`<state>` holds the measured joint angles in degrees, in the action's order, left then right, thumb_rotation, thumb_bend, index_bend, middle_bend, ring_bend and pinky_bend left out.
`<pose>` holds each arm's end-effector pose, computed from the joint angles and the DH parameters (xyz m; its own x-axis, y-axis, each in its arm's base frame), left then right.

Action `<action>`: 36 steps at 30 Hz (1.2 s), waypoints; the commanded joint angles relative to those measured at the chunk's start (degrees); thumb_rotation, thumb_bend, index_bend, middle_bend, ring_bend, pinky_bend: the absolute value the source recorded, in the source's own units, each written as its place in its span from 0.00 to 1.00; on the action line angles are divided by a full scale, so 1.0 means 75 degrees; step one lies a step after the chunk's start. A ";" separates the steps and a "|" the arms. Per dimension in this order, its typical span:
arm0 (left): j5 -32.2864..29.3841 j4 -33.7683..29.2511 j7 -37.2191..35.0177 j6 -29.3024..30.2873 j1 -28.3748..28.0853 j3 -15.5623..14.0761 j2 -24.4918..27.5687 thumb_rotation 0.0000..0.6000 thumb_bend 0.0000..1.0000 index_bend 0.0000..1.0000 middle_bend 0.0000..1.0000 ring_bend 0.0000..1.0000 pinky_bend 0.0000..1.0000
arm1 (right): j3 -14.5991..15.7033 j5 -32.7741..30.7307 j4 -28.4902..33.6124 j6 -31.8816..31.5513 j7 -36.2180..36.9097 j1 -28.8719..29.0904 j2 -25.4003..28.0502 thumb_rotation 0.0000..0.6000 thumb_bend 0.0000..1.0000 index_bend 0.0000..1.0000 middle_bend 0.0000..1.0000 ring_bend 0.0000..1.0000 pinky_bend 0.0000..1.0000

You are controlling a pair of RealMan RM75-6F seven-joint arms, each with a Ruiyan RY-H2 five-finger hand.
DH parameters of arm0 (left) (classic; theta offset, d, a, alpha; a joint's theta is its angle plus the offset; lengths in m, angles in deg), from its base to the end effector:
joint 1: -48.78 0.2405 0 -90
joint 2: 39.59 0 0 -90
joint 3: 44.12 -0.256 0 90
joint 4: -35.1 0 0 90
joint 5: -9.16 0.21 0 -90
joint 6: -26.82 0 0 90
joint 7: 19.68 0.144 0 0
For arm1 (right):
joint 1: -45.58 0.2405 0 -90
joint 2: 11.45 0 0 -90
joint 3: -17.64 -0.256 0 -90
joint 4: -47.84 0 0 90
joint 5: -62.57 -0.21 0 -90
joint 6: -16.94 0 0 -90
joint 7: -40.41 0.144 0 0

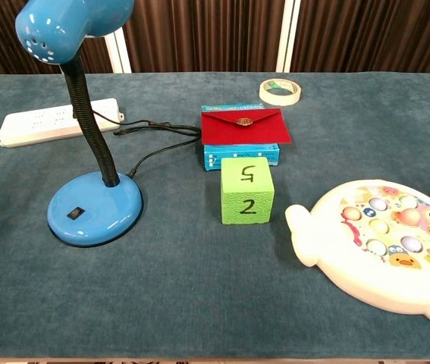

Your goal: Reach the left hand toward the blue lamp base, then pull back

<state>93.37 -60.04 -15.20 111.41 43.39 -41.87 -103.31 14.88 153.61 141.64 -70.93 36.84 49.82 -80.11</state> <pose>-0.3055 0.1808 0.1557 0.4270 0.0223 0.9040 0.9041 0.0078 -0.4272 -0.2860 -0.1757 0.1342 0.3589 0.0388 0.9326 -0.9283 -0.0895 0.3610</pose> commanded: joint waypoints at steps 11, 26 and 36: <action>0.0044 -0.0014 0.0008 0.0051 0.0024 -0.0004 0.0007 1.00 0.13 0.13 0.18 0.07 0.18 | -0.0005 -0.0023 0.0036 -0.0017 -0.0040 -0.0013 -0.0010 1.00 0.14 0.14 0.01 0.01 0.00; -0.0006 -0.0022 0.0060 -0.0001 0.0014 0.0011 -0.0013 1.00 0.13 0.12 0.18 0.07 0.18 | -0.0055 -0.0167 0.0143 -0.0040 -0.0121 -0.0056 -0.0012 1.00 0.14 0.14 0.01 0.01 0.00; 0.0545 0.0341 0.0054 0.0254 -0.0078 0.0003 -0.0299 1.00 0.19 0.12 0.47 0.40 0.47 | -0.0060 -0.0202 0.0172 -0.0033 -0.0151 -0.0066 -0.0019 1.00 0.14 0.14 0.01 0.01 0.00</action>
<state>96.41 -58.40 -14.73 112.75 43.03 -41.76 -104.81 14.44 152.10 142.93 -71.18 35.71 49.33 -80.24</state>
